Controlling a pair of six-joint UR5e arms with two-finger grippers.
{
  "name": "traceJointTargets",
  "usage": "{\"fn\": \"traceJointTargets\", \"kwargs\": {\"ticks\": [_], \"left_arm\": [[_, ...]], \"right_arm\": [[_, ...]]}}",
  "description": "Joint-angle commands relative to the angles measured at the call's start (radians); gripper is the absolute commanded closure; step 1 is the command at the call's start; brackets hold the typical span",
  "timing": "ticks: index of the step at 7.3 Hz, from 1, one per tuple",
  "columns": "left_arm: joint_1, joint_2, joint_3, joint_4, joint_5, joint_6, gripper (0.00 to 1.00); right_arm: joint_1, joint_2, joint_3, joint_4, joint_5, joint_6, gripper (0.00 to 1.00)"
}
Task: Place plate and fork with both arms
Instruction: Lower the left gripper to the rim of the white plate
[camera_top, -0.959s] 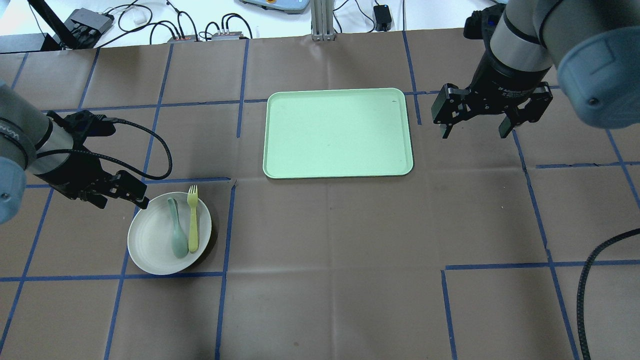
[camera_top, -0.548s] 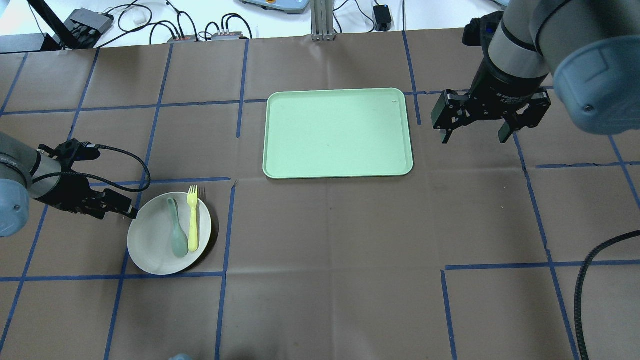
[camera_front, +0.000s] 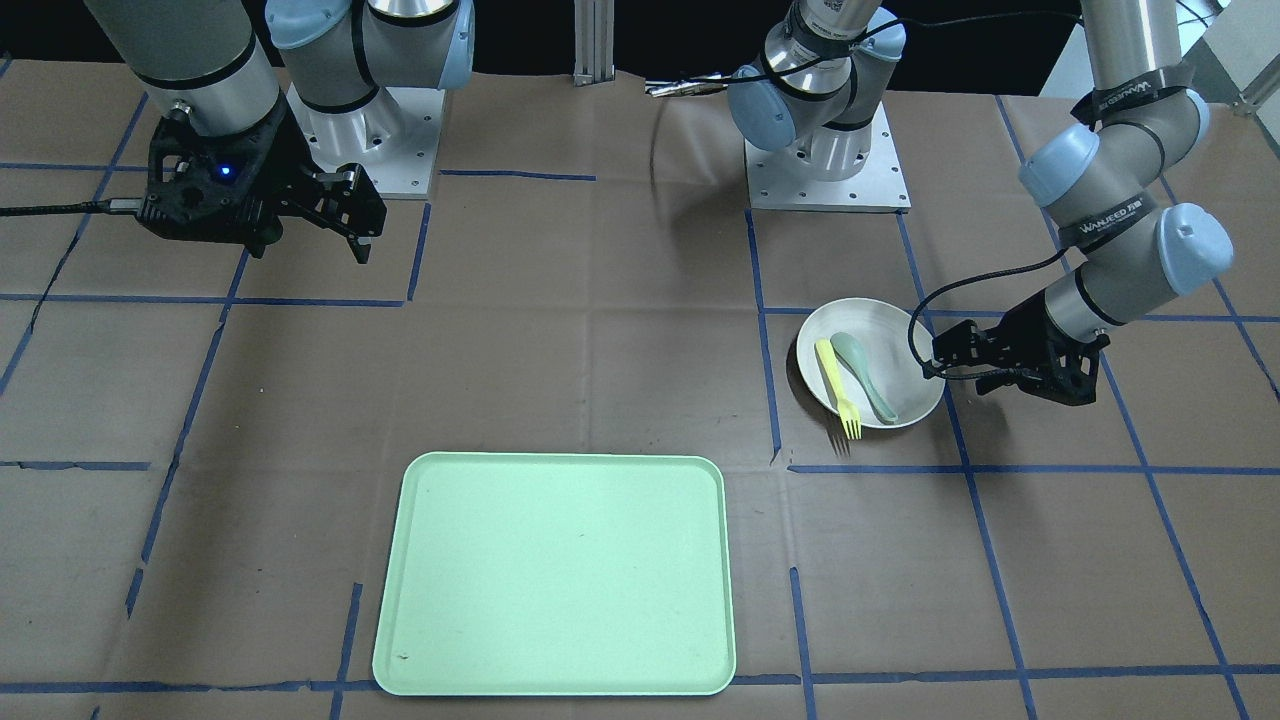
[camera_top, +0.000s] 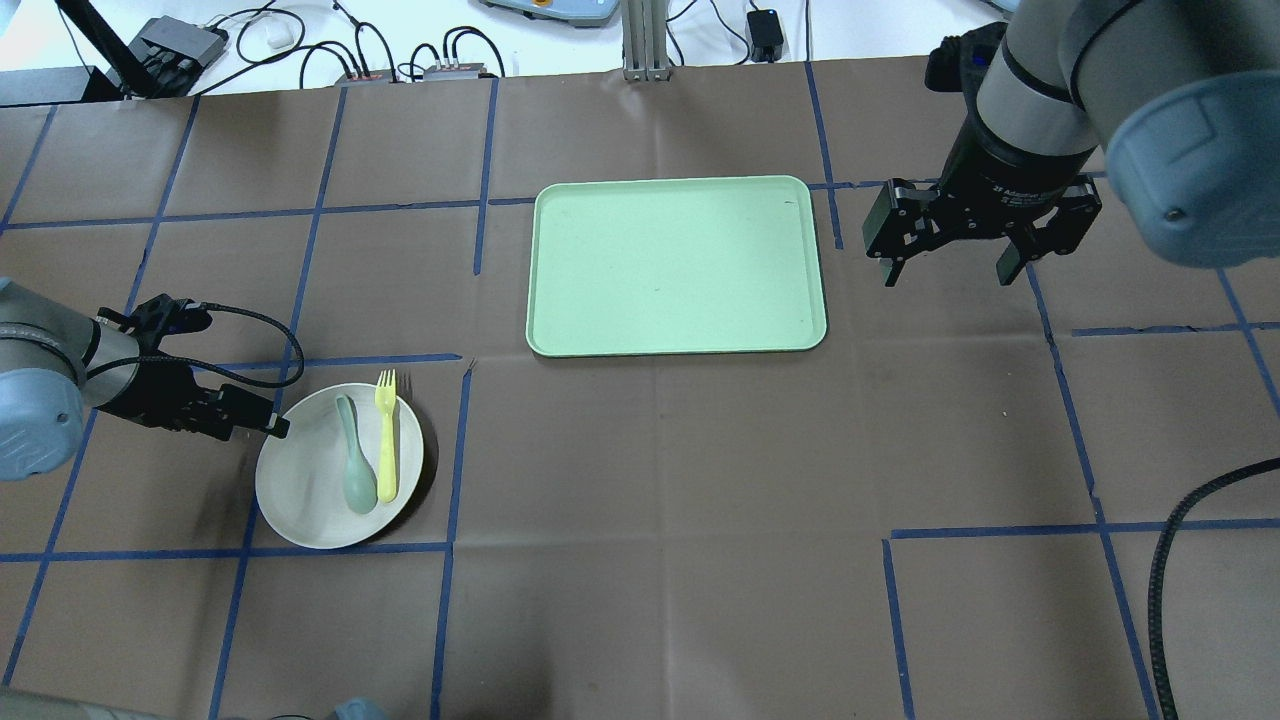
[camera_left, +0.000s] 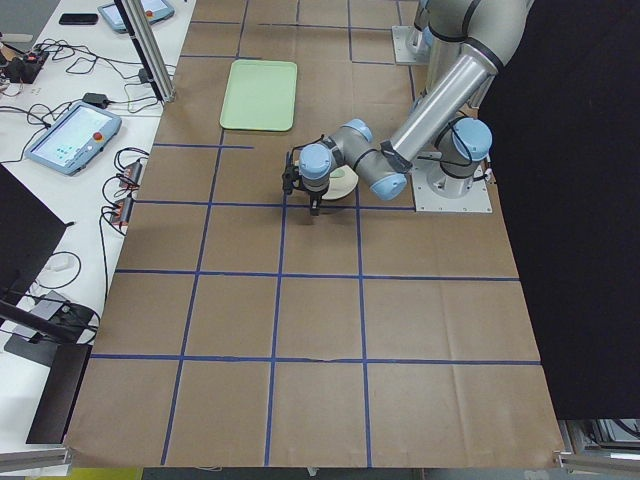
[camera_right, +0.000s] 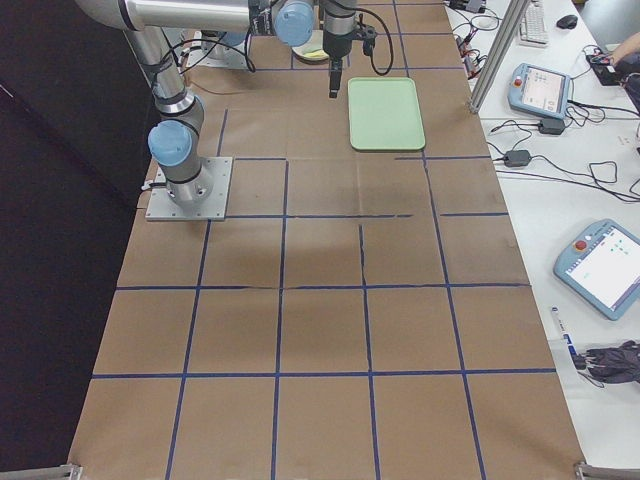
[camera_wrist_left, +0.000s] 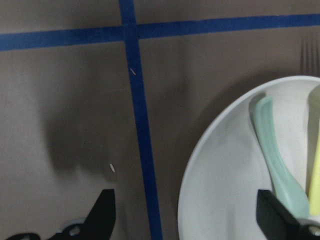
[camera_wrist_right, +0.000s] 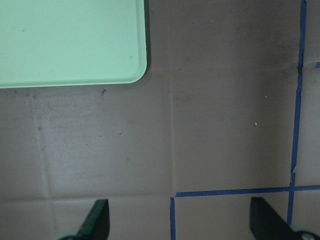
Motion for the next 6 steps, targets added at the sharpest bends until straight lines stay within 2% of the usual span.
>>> {"fn": "traceJointTargets", "kwargs": {"ticks": [1, 3, 6], "left_arm": [[0.0, -0.007, -0.002, 0.002, 0.006, -0.009, 0.4], [0.0, -0.008, -0.003, -0.012, 0.006, -0.014, 0.76], [-0.002, -0.006, -0.003, -0.017, 0.001, -0.015, 0.87]], "right_arm": [[0.0, 0.001, 0.0, 0.0, 0.0, 0.0, 0.0], [0.0, 0.001, 0.0, 0.0, 0.0, 0.0, 0.0], [0.0, 0.001, 0.0, 0.0, 0.0, 0.0, 0.0]]}}
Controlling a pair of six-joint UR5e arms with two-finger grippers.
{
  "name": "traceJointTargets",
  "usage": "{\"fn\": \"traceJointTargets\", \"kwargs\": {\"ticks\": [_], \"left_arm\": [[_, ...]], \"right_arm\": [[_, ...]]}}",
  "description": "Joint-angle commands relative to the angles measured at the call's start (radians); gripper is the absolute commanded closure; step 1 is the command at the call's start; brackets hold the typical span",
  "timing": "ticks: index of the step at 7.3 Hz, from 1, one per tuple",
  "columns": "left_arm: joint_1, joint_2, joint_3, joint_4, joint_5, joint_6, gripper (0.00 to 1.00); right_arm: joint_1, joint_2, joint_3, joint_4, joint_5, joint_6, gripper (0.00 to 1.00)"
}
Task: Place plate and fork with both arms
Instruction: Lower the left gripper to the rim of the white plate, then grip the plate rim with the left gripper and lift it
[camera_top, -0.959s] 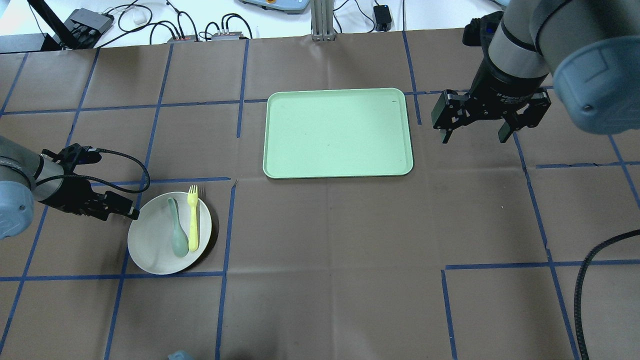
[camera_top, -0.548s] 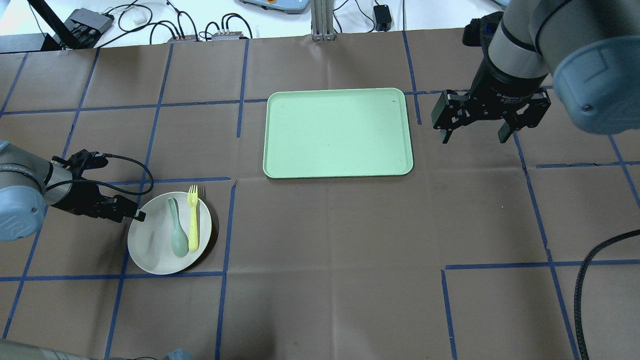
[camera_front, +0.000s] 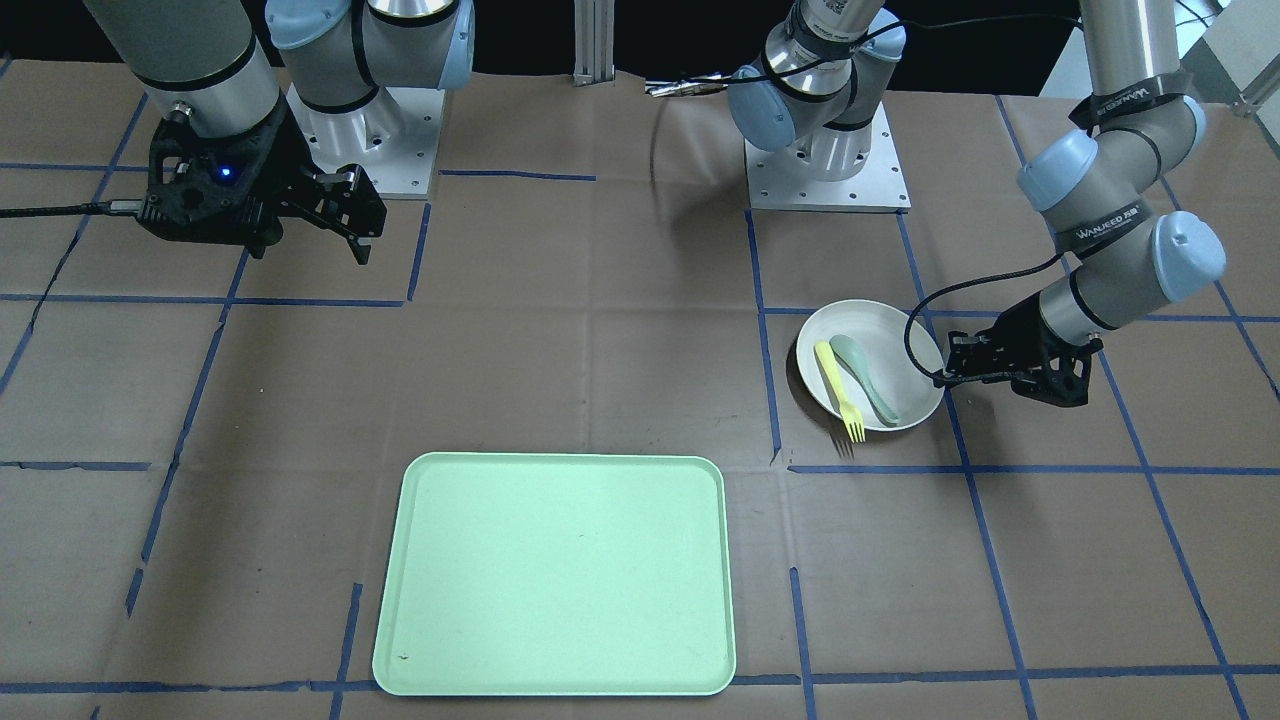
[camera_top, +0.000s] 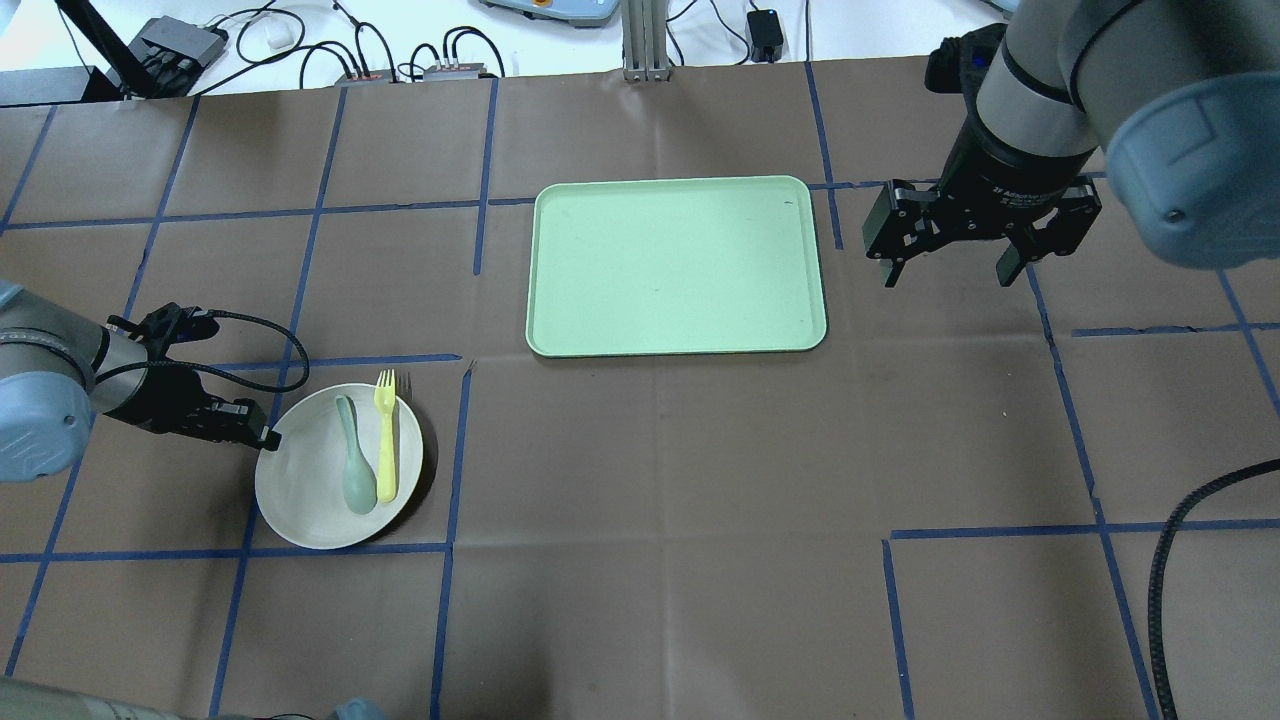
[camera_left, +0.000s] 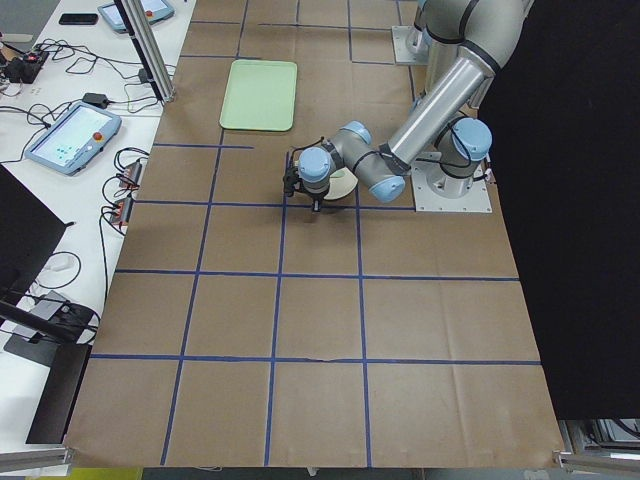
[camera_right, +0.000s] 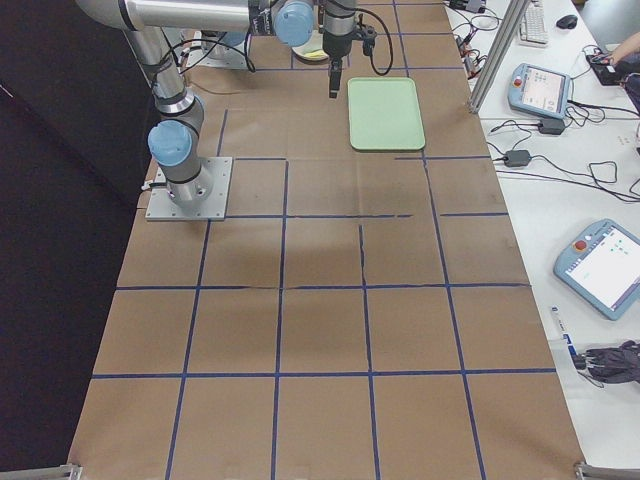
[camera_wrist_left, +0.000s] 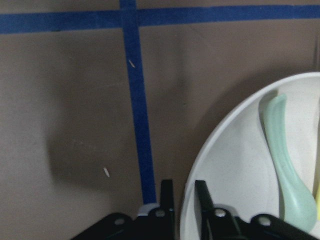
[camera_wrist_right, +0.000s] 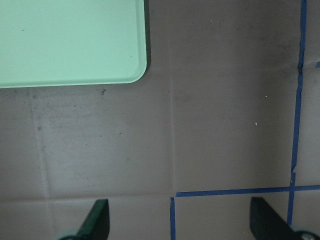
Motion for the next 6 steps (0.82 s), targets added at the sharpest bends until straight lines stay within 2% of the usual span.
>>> {"fn": "traceJointTargets", "kwargs": {"ticks": [1, 3, 5, 6], "left_arm": [[-0.001, 0.002, 0.0, -0.001, -0.003, 0.0, 0.91], [-0.012, 0.028, 0.009, -0.01, -0.003, -0.013, 0.97], [-0.044, 0.057, 0.027, -0.009, -0.014, -0.035, 0.98], [-0.097, 0.053, 0.058, -0.01, -0.061, -0.054, 0.99]], "right_arm": [[0.0, 0.0, 0.0, 0.0, 0.0, 0.0, 0.0], [0.0, 0.0, 0.0, 0.0, 0.0, 0.0, 0.0], [0.0, 0.0, 0.0, 0.0, 0.0, 0.0, 0.0], [0.0, 0.0, 0.0, 0.0, 0.0, 0.0, 0.0]]}}
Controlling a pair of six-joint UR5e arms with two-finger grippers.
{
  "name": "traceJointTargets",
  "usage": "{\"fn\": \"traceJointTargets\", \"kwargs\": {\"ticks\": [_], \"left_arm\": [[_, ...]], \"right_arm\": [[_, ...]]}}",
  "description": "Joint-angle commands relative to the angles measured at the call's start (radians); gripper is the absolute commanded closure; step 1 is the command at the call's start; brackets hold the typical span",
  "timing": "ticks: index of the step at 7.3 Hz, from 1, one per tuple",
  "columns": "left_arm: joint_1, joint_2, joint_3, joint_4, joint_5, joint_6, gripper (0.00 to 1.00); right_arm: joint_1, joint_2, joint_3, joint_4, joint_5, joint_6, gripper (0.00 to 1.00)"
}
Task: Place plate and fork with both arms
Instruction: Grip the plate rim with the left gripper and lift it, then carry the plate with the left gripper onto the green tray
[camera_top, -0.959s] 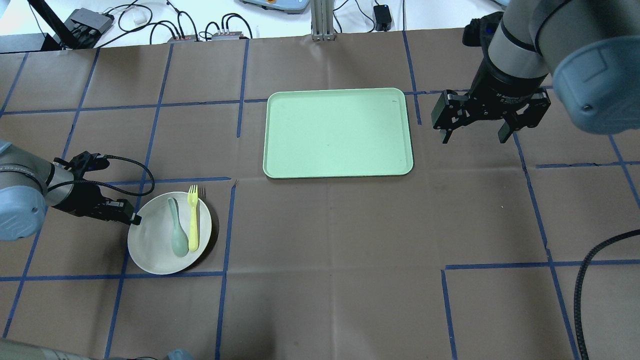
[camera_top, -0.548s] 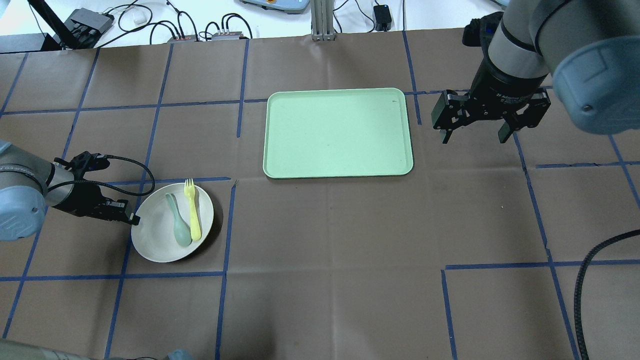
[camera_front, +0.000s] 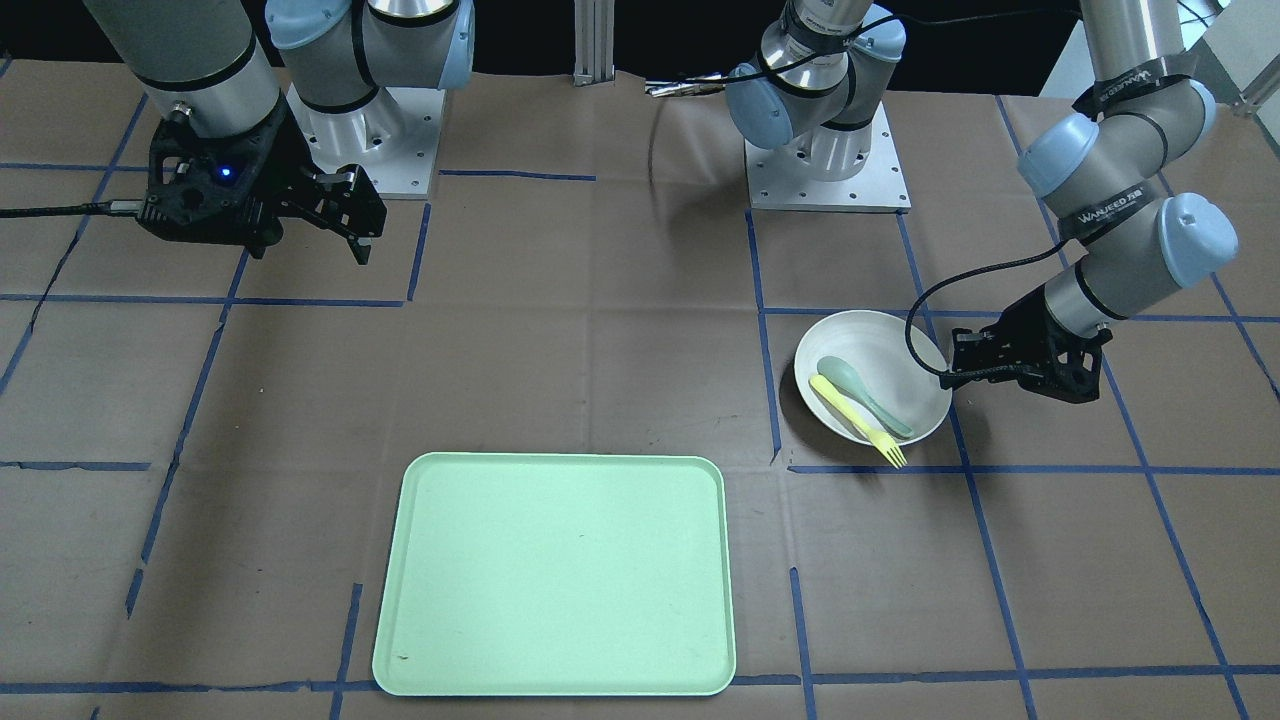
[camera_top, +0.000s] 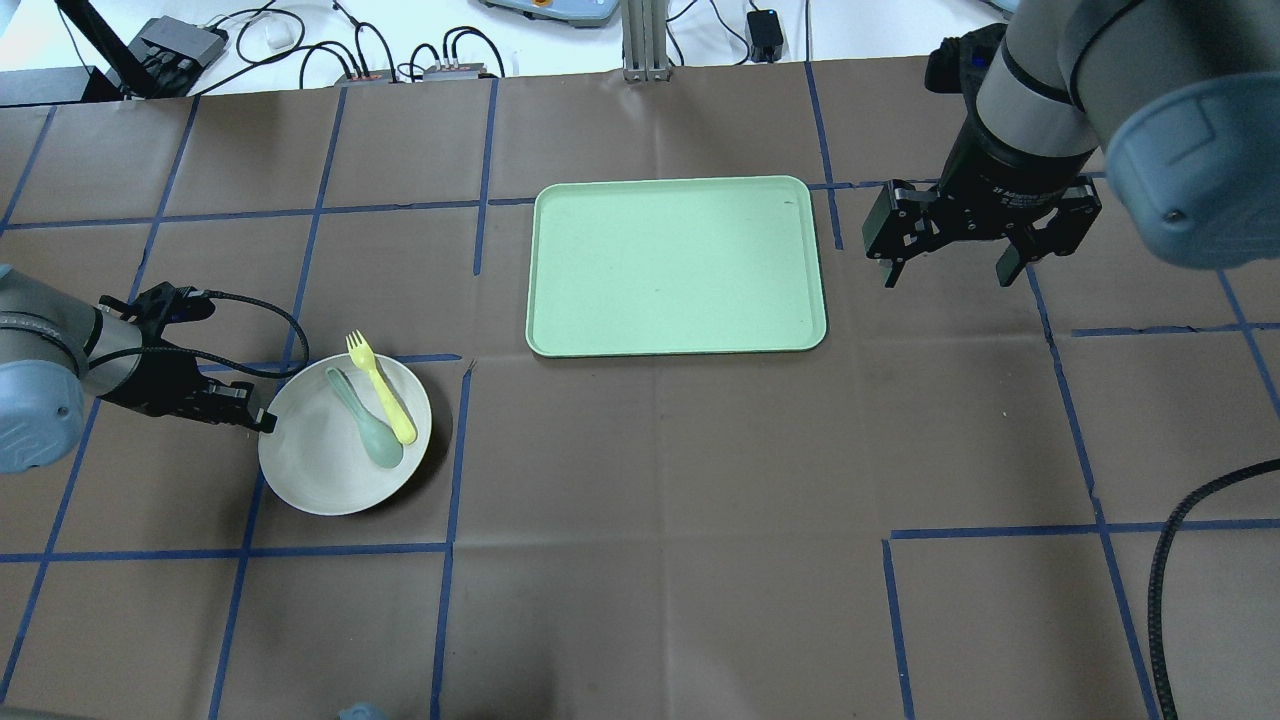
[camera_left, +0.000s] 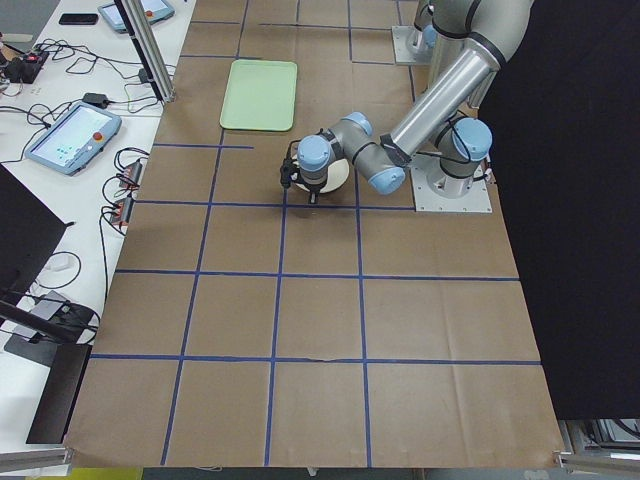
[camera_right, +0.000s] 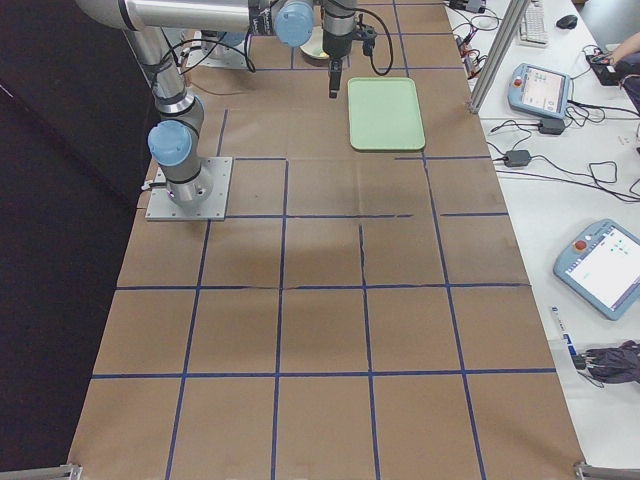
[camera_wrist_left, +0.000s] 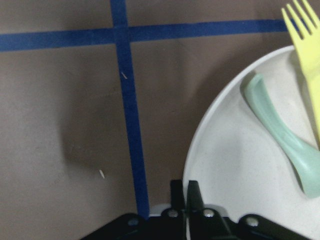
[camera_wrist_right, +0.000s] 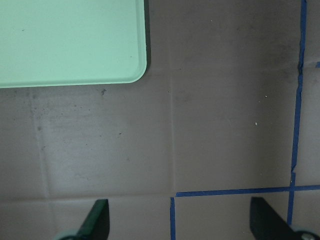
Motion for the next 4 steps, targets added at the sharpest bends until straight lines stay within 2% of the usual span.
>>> {"fn": "traceJointTargets", "kwargs": {"ticks": [1, 2, 4], "left_arm": [[-0.121, -0.003, 0.074, -0.001, -0.049, -0.056, 0.99], [-0.198, -0.026, 0.125, -0.026, -0.114, -0.099, 1.0], [-0.357, -0.142, 0.3, -0.055, -0.127, -0.179, 1.0]], "right_arm": [[0.0, 0.0, 0.0, 0.0, 0.0, 0.0, 0.0], [0.0, 0.0, 0.0, 0.0, 0.0, 0.0, 0.0], [0.0, 0.0, 0.0, 0.0, 0.0, 0.0, 0.0]]}}
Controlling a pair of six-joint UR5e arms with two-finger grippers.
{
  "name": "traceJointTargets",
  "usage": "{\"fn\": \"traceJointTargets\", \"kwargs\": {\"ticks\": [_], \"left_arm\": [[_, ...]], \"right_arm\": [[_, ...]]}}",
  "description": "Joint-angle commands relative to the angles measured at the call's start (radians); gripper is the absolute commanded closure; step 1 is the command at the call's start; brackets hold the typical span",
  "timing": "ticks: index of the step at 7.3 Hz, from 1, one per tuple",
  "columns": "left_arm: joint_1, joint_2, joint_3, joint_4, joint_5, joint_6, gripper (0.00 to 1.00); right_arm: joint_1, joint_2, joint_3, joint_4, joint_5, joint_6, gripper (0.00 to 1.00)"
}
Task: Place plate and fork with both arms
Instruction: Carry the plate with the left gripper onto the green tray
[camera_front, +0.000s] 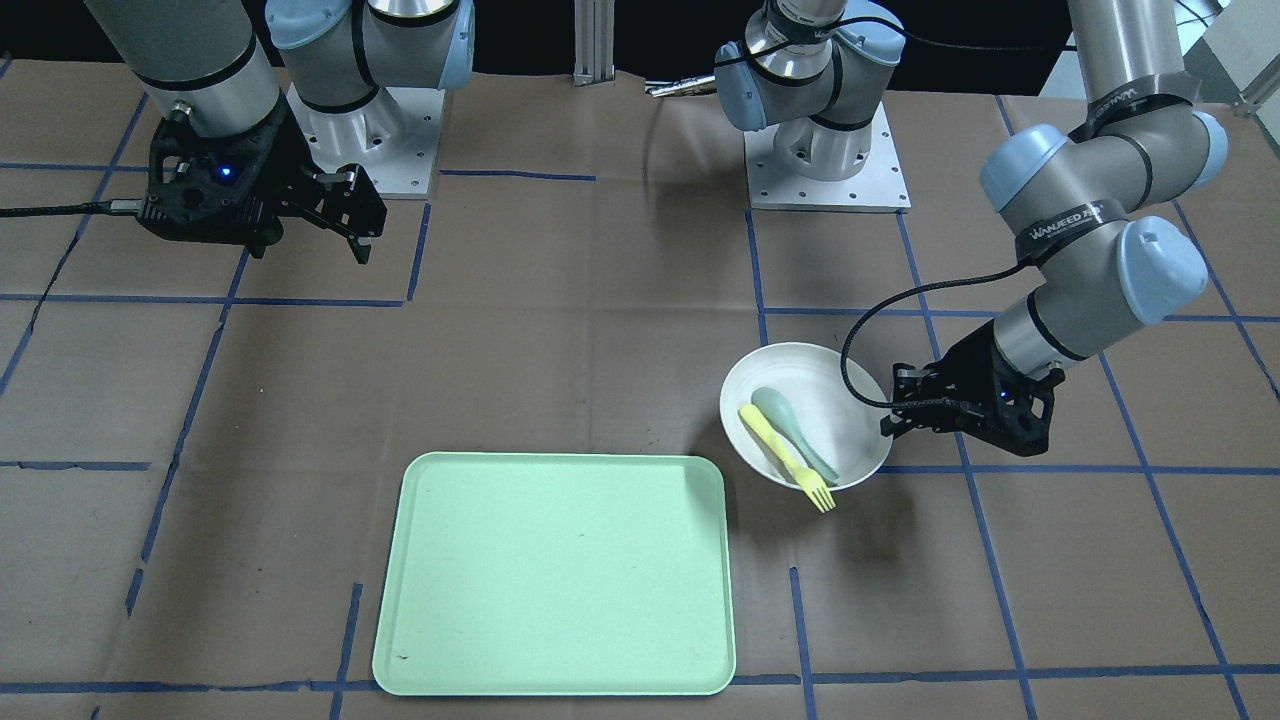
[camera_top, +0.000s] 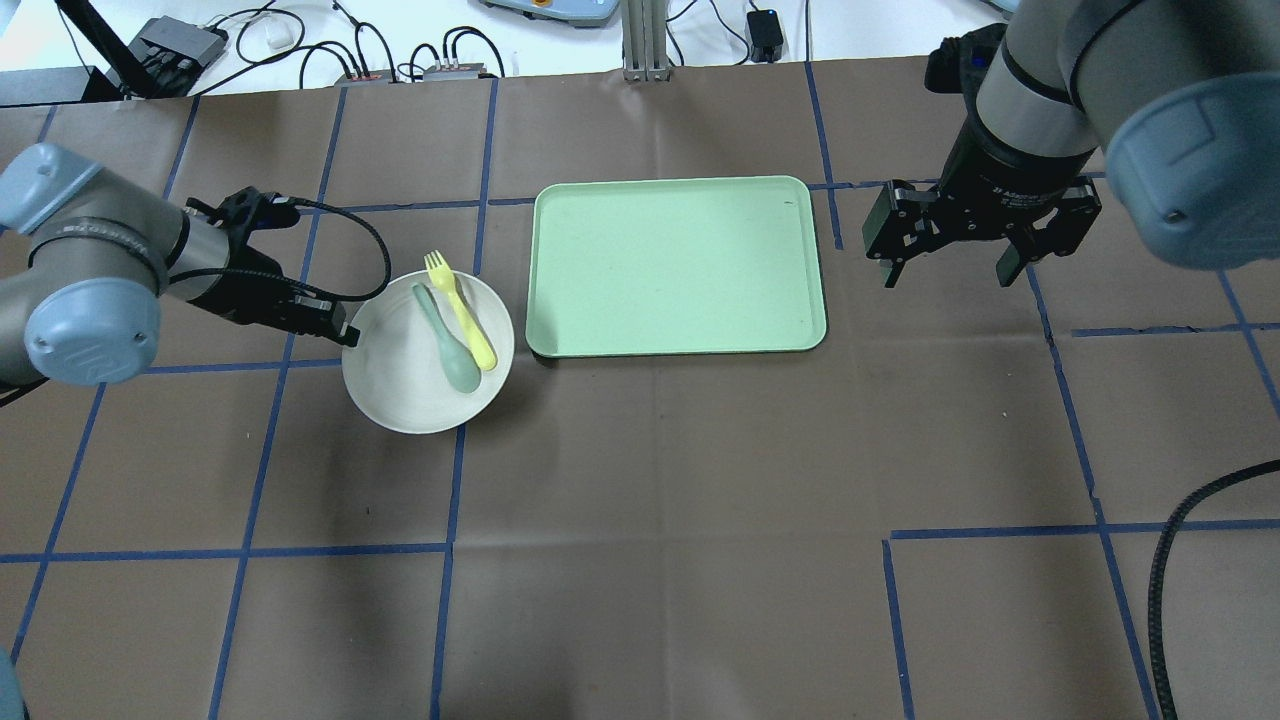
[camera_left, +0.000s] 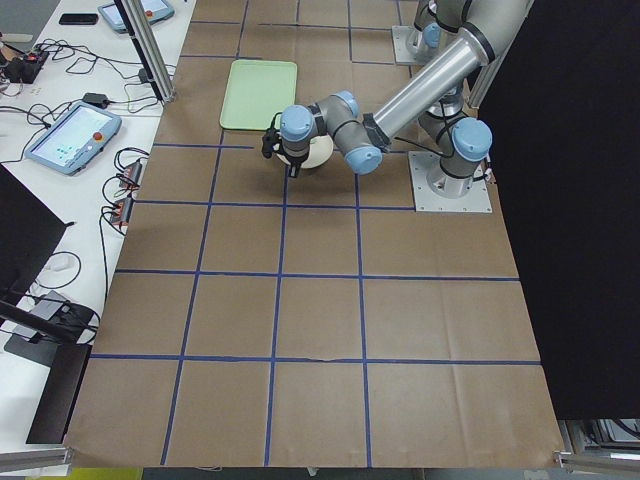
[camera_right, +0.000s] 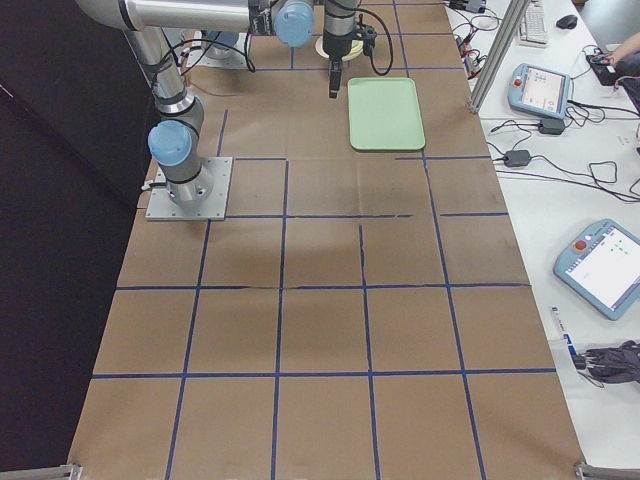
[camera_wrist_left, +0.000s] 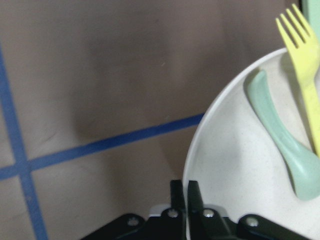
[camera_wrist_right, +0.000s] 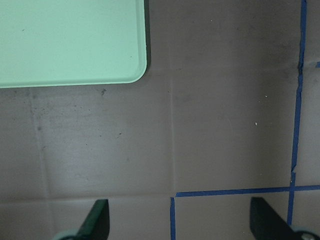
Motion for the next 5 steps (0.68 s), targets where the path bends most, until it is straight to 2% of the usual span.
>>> {"fn": "traceJointTargets", "kwargs": {"ticks": [1, 3, 5], "left_arm": [[-0.173, -0.149, 0.22, -0.045, -0.006, -0.083, 1.0], [-0.289, -0.295, 0.4, -0.093, -0.002, -0.093, 1.0], [-0.381, -0.395, 0.512, -0.11, 0.024, -0.103, 1.0]], "right_arm": [[0.0, 0.0, 0.0, 0.0, 0.0, 0.0, 0.0], [0.0, 0.0, 0.0, 0.0, 0.0, 0.0, 0.0], [0.0, 0.0, 0.0, -0.002, 0.0, 0.0, 0.0]]}}
